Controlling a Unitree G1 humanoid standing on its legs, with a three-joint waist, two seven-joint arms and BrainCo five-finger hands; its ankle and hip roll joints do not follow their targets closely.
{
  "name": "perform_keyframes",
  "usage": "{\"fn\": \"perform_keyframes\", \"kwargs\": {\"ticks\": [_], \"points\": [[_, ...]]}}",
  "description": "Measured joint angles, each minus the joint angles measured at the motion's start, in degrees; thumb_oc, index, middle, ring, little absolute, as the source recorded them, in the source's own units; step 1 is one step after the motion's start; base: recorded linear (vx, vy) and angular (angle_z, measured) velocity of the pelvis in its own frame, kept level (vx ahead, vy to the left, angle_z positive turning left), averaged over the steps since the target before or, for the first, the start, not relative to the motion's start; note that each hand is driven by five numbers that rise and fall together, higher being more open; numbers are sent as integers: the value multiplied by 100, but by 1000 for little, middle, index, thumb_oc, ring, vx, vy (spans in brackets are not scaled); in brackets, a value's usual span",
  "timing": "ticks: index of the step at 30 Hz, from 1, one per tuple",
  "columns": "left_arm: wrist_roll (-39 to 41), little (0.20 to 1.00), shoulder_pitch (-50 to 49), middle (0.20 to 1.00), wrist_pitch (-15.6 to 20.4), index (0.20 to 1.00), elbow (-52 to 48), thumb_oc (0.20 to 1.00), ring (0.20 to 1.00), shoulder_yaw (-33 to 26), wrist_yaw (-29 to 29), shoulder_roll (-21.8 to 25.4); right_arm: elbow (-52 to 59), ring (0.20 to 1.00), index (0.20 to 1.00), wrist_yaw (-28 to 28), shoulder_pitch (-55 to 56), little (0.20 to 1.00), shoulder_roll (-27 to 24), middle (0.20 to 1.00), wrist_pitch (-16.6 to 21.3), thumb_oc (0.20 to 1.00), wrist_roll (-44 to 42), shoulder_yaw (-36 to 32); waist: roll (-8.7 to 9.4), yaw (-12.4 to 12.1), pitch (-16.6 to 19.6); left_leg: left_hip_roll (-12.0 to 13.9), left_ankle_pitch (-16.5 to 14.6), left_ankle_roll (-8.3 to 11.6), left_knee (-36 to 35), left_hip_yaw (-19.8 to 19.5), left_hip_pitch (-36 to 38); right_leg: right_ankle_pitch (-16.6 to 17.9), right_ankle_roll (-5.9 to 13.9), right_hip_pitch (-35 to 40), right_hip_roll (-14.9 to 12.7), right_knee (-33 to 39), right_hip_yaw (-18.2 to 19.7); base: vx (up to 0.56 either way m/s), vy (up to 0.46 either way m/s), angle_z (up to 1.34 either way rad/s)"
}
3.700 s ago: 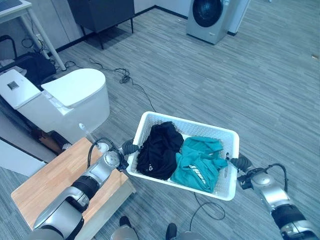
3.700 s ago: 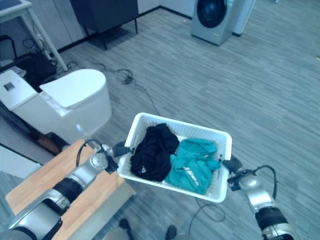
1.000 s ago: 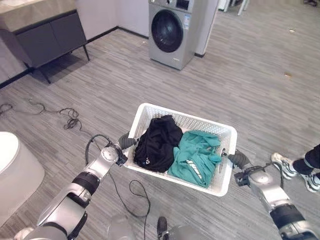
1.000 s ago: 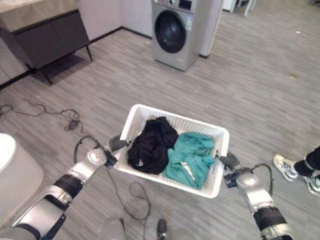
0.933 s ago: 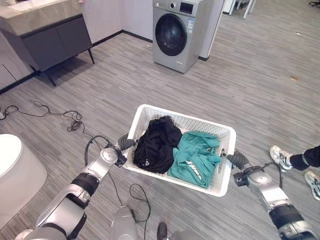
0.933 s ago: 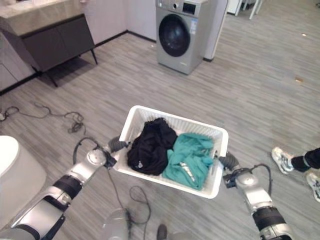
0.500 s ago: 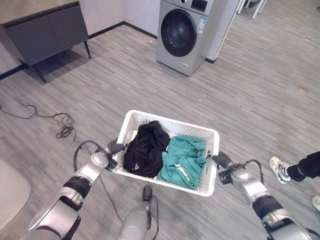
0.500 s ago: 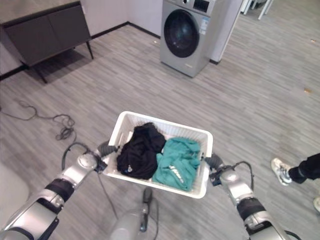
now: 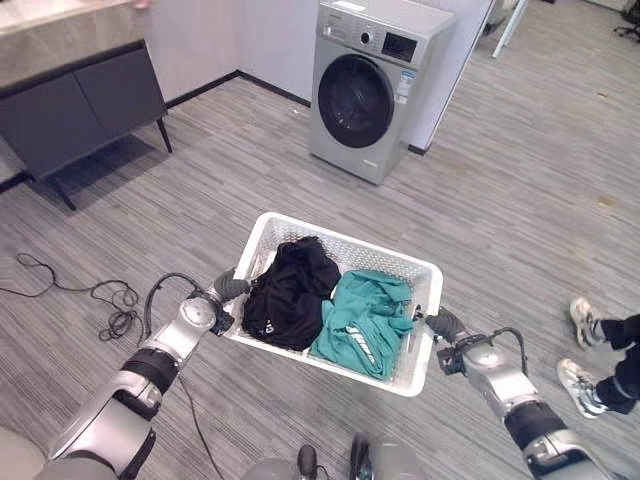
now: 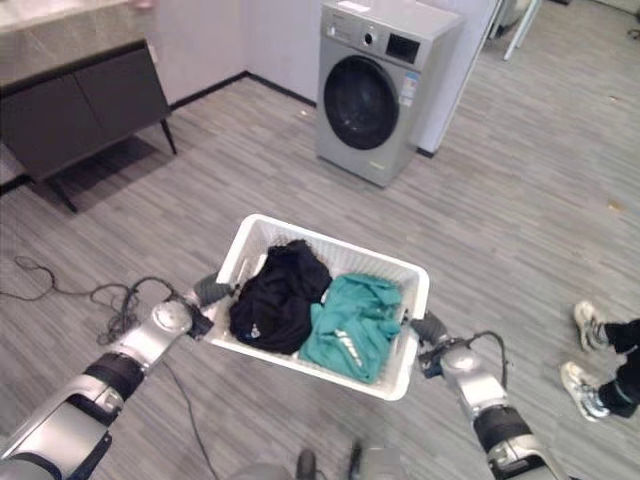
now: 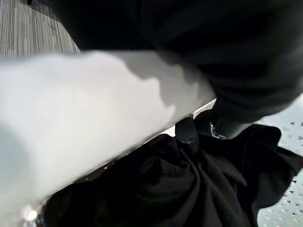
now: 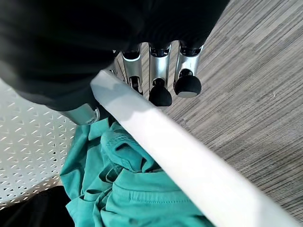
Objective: Grab the laundry basket,head to the washer,open it,put in the laundry and shut it.
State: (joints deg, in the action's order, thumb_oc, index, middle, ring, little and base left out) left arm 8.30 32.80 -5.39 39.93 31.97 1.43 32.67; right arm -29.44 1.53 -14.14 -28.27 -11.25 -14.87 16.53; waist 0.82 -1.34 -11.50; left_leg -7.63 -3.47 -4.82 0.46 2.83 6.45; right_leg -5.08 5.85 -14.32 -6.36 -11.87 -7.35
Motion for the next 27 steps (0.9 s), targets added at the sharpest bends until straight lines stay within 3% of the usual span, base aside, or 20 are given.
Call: {"fn": "perform_keyframes", "kwargs": {"ticks": [1, 2, 3, 4, 8, 9, 10, 12, 13, 14, 15, 16, 18, 19, 20, 21, 23, 24, 25, 27], "points": [[-5, 200, 18, 200, 2, 200, 68, 200, 200, -15, -8, -60, 48, 200, 200, 6, 71, 200, -19, 200, 4, 200, -1, -16, 2, 54, 16, -47, -45, 20, 16, -67, 28, 185, 35, -105, -14, 176, 119, 466, -164, 48], [-48, 200, 90, 200, -4, 200, 257, 200, 200, -1, -8, -232, 107, 200, 200, 11, 207, 200, -63, 200, 9, 200, 0, -98, -42, 199, 39, -106, -133, 4, 27, -238, 116, 584, 87, -187, -38, 700, 336, 389, -122, 57], [-84, 200, 58, 200, -5, 200, 327, 200, 200, 35, -7, -327, 98, 200, 200, 3, 278, 200, -58, 200, -22, 200, 2, -125, -56, 303, 42, -153, -98, -63, 22, -170, 300, 949, 27, -386, -72, 1115, 361, 516, -170, 53], [-140, 200, 54, 200, -6, 200, 413, 200, 200, 36, -6, -368, 94, 200, 200, 5, 301, 200, -61, 200, -22, 200, 2, -128, -65, 362, 42, -155, -145, -24, 29, -182, 405, 1067, 41, -439, -59, 1297, 319, 391, -125, 34], [-213, 200, 60, 200, 4, 200, 449, 200, 200, 43, -7, -437, 52, 200, 200, 8, 335, 200, -69, 200, -23, 200, 3, -153, -67, 555, 45, -109, -425, 78, 24, -168, 1002, 1163, 47, -632, -59, 1389, 45, 390, -160, 28], [-216, 200, 72, 200, 8, 200, 449, 200, 200, 44, -7, -460, 33, 200, 200, 27, 334, 200, -82, 200, -23, 200, 2, -182, -74, 586, 44, -56, -488, 185, 30, -186, 1151, 1154, 62, -634, -30, 1239, 44, 497, -249, 34], [-219, 200, 79, 200, 8, 200, 450, 200, 200, 45, -6, -495, 1, 200, 200, 53, 333, 200, -93, 200, -23, 200, 2, -207, -119, 647, 85, 54, -644, 444, 29, -257, 1338, 1144, 67, -550, 84, 1026, 52, 559, -324, 39], [-222, 200, 87, 200, 2, 200, 456, 200, 200, 86, -1, -521, -26, 200, 200, 145, 364, 200, -107, 200, -25, 200, 2, -282, -53, 699, 139, 167, -788, 684, 83, -304, 1705, 1063, -57, -139, 212, 902, 80, 500, -347, 45], [-223, 200, 86, 200, -4, 200, 461, 200, 200, 83, -1, -585, -33, 200, 200, 175, 428, 200, -123, 200, -25, 200, 2, -328, 21, 719, 226, 203, -865, 811, 182, -409, 1853, 1162, -231, 81, 226, 840, 141, 407, -351, 49], [-225, 200, 54, 200, -4, 200, 465, 200, 200, 69, -24, -756, -41, 200, 200, 168, 435, 200, -223, 200, -36, 200, 4, -420, -152, 703, 326, 450, -896, 854, 508, -380, 1927, 1559, -548, 148, 453, 568, 118, 414, -402, 36], [-225, 200, 42, 200, -4, 200, 465, 200, 200, 67, -35, -780, -40, 200, 200, 164, 434, 200, -245, 200, -36, 200, 4, -422, -191, 697, 348, 477, -911, 859, 624, -361, 1905, 1561, -626, 157, 491, 536, 111, 456, -595, 6], [-224, 200, 23, 200, 14, 200, 439, 200, 200, 11, -42, -799, -1, 200, 200, 203, 367, 200, -367, 200, -31, 200, 0, -413, -317, 626, 435, 824, -624, 931, 2343, -211, 1108, 1294, -988, 337, 844, 416, 51, 332, -472, -17], [-224, 200, 78, 200, 3, 200, 351, 200, 200, -5, -35, -731, 0, 200, 200, 229, 325, 200, -371, 200, -30, 200, -9, -380, -249, 492, 398, 1348, 359, 408, 4740, 104, -50, 955, -1311, 672, 1166, 439, 3, 245, -407, -14], [-223, 200, 74, 200, -1, 200, 242, 200, 200, 19, -39, -627, 3, 200, 200, 225, 286, 200, -330, 200, -31, 200, -9, -384, -176, 513, 370, 1562, 233, 326, 5300, 147, -401, 915, -1289, 788, 1256, 450, 32, 250, -417, -1], [-216, 200, 59, 200, -4, 200, 107, 200, 200, 32, -33, -384, 28, 200, 200, 223, 215, 200, -224, 200, -23, 200, -13, -324, 225, 455, 304, 1690, 137, 201, 5642, 112, -1021, 711, -1559, 1074, 1272, 524, 108, 287, -427, -9], [-212, 200, 57, 200, -19, 200, 33, 200, 200, 35, -33, -292, 60, 200, 200, 209, 184, 200, -181, 200, -23, 200, -12, -296, 405, 375, 275, 1836, 67, 128, 5848, 216, -1341, 694, -1585, 1243, 1274, 616, 156, 207, -277, -24], [-198, 200, 131, 200, -51, 200, -16, 200, 200, 87, -52, -215, 157, 200, 200, 104, 202, 200, -120, 200, -12, 200, -12, -347, 700, 241, 191, 2052, -154, 225, 5881, 257, -2133, 638, -1653, 1684, 1241, 859, 195, 310, -128, -15], [-197, 200, 137, 200, -52, 200, -79, 200, 200, 69, -59, -206, 151, 200, 200, 73, 179, 200, -124, 200, -14, 200, -12, -364, 723, 171, 149, 2057, -191, 261, 5573, 250, -2488, 614, -1620, 1850, 1232, 950, 204, 363, -20, 3], [-197, 200, 153, 200, -54, 200, -80, 200, 200, 69, -51, -192, 164, 200, 200, 67, 164, 200, -132, 200, -14, 200, -13, -364, 739, 143, 140, 1950, -279, 430, 4979, 258, -2673, 538, -1493, 1988, 1205, 1055, 263, 179, 26, -5], [-197, 200, 212, 200, -56, 200, -91, 200, 200, 71, -49, -205, 133, 200, 200, 59, 63, 200, -187, 200, -14, 200, -13, -362, 562, 109, 31, 1767, -193, 605, 3204, 365, -2811, 393, -1341, 2301, 1250, 1234, 324, 198, 48, -21]]}}
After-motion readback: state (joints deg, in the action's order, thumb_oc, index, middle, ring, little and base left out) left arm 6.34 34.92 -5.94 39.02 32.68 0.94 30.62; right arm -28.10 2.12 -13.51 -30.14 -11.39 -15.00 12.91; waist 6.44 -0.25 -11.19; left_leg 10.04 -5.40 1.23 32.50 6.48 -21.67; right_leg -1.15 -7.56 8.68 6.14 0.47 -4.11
